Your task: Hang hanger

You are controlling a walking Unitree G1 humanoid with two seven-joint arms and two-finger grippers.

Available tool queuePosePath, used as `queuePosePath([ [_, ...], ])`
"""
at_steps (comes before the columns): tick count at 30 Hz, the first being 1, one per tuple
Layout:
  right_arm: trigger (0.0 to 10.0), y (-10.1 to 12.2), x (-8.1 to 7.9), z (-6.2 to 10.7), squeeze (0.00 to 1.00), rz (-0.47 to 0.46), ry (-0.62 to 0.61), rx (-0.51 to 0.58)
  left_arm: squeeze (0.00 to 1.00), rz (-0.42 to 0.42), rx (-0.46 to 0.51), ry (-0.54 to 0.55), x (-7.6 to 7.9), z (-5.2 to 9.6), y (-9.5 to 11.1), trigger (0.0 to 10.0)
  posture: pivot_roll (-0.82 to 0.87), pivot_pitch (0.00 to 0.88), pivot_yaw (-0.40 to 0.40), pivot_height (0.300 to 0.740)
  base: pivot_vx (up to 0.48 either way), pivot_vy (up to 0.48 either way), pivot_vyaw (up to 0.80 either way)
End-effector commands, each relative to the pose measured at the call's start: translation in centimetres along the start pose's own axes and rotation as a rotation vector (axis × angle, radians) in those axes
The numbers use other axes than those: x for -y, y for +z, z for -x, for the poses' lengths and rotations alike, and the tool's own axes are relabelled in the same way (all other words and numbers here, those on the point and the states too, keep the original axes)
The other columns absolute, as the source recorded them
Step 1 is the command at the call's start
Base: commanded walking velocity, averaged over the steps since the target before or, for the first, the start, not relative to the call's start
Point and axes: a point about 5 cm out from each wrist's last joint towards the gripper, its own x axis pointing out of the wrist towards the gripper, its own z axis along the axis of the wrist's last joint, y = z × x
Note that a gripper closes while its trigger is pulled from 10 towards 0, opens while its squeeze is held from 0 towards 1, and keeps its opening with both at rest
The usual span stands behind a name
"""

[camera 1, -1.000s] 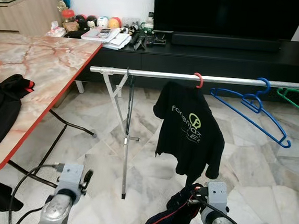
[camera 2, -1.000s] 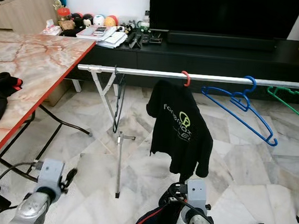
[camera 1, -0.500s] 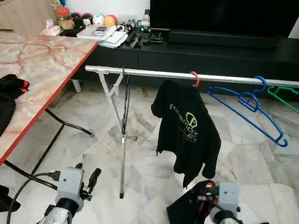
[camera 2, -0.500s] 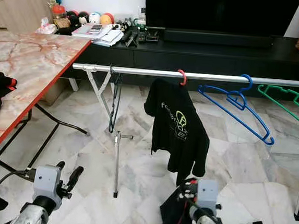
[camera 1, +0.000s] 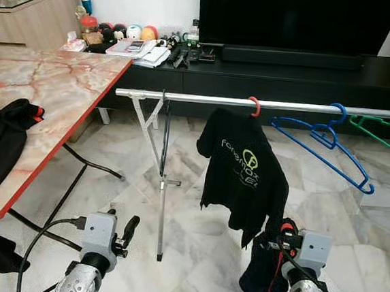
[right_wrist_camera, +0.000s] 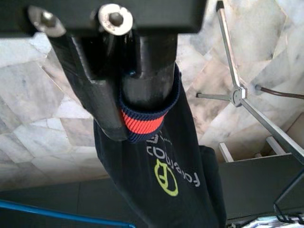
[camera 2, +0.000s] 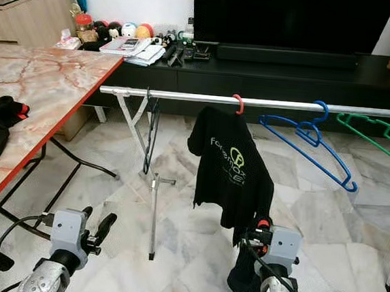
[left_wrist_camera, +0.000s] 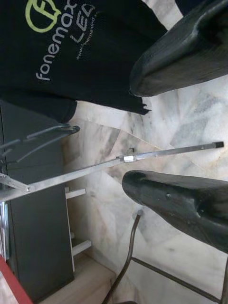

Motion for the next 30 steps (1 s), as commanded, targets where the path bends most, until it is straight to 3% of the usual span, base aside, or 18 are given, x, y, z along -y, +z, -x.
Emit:
queuePosePath([
  [1, 10.0, 0.8, -0.6, -0.4, 0.0, -0.001, 0.027, 0.034, 0.0, 0.016, 0.005, 0.009, -0.2, 0.0, 0.3, 10.0, 0.09, 0.078, 0.07, 0.74, 0.0, 0.0, 0.0],
  [30, 10.0, 1.1, -0.9, -0.9, 0.0, 0.009, 0.045, 0.027, 0.0, 0.05, 0.031, 0.011, 0.8, -1.1, 1.4, 10.0, 0.09, 0.097, 0.06, 0.74, 0.302, 0.0, 0.0],
])
